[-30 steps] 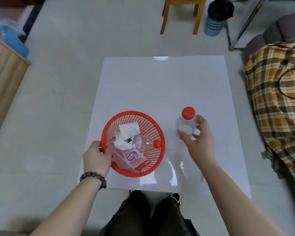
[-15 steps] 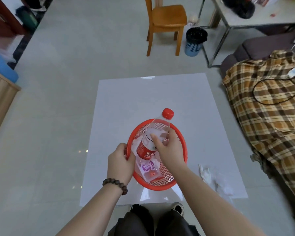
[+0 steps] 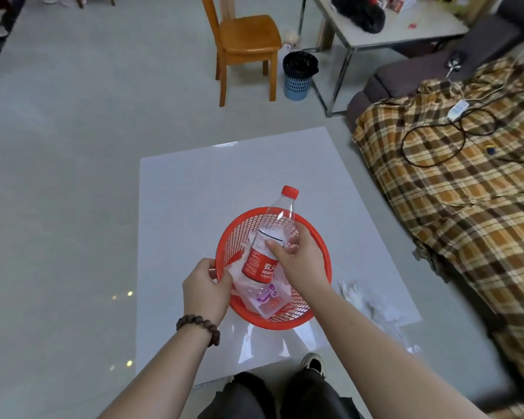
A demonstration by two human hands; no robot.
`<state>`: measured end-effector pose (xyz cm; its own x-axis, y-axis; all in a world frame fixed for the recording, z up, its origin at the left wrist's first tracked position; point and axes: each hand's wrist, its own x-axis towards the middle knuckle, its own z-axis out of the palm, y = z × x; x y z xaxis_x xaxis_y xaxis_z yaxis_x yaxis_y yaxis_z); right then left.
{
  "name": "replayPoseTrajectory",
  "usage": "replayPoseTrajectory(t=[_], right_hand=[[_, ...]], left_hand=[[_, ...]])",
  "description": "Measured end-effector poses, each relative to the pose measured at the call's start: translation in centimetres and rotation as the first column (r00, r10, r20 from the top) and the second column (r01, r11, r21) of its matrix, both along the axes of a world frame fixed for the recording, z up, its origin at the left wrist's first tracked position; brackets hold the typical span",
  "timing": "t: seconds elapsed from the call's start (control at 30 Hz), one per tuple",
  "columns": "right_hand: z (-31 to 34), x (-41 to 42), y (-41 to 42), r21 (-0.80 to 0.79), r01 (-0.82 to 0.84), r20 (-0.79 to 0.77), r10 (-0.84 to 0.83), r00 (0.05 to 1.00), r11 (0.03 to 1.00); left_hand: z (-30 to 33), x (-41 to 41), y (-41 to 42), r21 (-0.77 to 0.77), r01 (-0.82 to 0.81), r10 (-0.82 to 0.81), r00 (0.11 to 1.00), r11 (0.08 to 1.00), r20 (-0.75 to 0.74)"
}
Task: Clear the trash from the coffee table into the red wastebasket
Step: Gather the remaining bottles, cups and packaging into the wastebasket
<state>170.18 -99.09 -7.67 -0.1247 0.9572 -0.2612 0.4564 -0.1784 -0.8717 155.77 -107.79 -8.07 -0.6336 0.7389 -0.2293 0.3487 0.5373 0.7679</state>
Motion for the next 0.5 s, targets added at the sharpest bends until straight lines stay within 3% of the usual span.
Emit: replayPoseTrajectory(t=[0.13,0.3,0.4,0.5], right_hand=[[-0.6,3.9,0.6,0.070,0.062,0.092,-0.068,0.993,0.996],[-4.0,11.6,1.0,0.007,0.161,0.203,-0.159,0.966,0.987],[-7.0,16.6,1.9,-0.063,0.137,0.326,-0.110,0.939,0.988],[-10.3,21.0,2.9,-0.126,0.014,0.452,0.044,0.891,0.992]], left_hand=[[-0.6,0.2,1.4,-0.045,-0.014,0.015,1.000,0.999,0.003],[-1.5,2.1,2.7,-0.081,-0.041,0.039,0.999,0.996,-0.035],[-2.1,3.9,3.5,-0.085,-0.083,0.081,0.996,0.993,-0.024],[-2.9,6.1,3.9,-0.081,-0.153,0.151,0.988,0.985,-0.031]])
